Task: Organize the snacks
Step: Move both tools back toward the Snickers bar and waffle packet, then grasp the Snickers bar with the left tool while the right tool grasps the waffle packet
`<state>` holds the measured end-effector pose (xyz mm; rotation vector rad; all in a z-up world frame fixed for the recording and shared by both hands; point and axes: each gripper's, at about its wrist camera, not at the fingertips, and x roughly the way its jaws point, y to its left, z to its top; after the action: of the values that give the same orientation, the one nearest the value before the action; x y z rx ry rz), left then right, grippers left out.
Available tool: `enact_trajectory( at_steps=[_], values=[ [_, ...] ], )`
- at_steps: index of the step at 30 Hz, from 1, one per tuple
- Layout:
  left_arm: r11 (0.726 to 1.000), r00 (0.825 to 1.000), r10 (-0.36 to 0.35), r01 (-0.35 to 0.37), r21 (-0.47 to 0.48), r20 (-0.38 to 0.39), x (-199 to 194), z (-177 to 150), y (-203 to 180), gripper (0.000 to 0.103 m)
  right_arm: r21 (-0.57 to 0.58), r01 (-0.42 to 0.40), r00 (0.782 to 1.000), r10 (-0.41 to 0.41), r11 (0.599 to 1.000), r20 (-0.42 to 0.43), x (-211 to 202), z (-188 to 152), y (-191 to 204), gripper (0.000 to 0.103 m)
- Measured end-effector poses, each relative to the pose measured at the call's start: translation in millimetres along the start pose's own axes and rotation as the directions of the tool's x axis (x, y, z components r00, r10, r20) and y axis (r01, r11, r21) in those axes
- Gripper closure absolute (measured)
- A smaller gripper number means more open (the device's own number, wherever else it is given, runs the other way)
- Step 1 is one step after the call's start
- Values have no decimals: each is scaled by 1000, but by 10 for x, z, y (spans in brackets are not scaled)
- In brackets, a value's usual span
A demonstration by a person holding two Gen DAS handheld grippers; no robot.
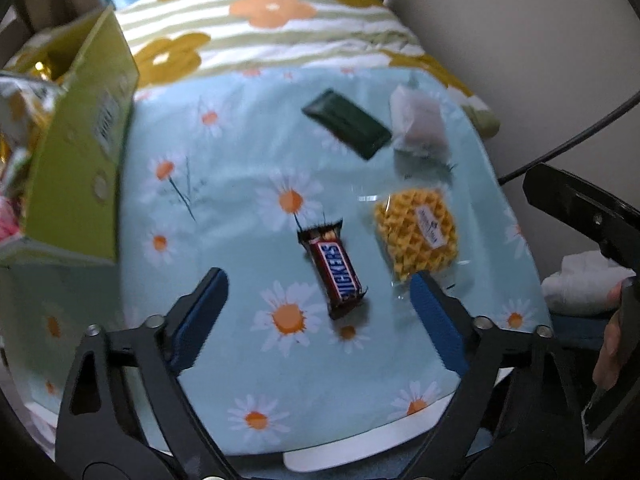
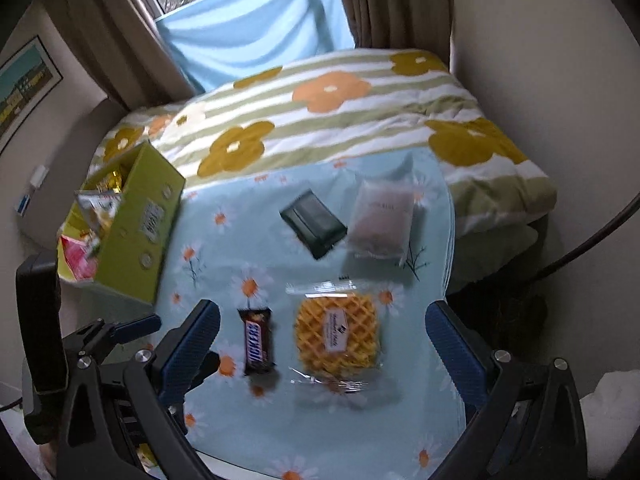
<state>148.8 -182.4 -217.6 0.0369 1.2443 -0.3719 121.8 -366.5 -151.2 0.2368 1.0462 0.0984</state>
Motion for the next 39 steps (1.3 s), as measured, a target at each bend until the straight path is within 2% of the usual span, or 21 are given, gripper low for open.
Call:
enact_trajectory(
  at_steps=[9,13,16,20,22,24,26,35,39],
  values=[
    [998,997,15,-19,-52,-77,495,-24,-51,36,-58,23,997,-27,998,-68,425,-107,-65,1],
    [998,995,21,-28,-64,-99,688,-39,-79,39,-65,16,995,-22,998,-94,566,-113,-91,3],
    [997,994,32,-40,-69,-109,776,-51,-82,48,-60,12,994,-18,998,-110,649,-124,-100,4],
    [997,994,60,-64,-41,-94,794,-46,-128,49,-59,14,991,-22,998,-132,748,-154,-83,5],
    [996,992,86,-88,-18,-93,805,-30,-165,53,-55,18,989,-25,998,-143,800,-169,-86,5],
    [995,990,104,-104,5,-91,805,-7,-200,67,-47,24,988,-31,999,-152,838,-176,-100,6],
    [993,989,115,-113,23,-88,796,5,-199,76,-36,24,987,-29,999,-159,866,-180,-118,7],
    [994,992,103,-100,37,-76,753,24,-83,77,-39,29,980,-36,999,-194,1021,-231,-83,8],
    [995,993,101,-99,26,-64,704,25,10,77,-37,35,977,-42,999,-209,1100,-265,-89,12]
  ],
)
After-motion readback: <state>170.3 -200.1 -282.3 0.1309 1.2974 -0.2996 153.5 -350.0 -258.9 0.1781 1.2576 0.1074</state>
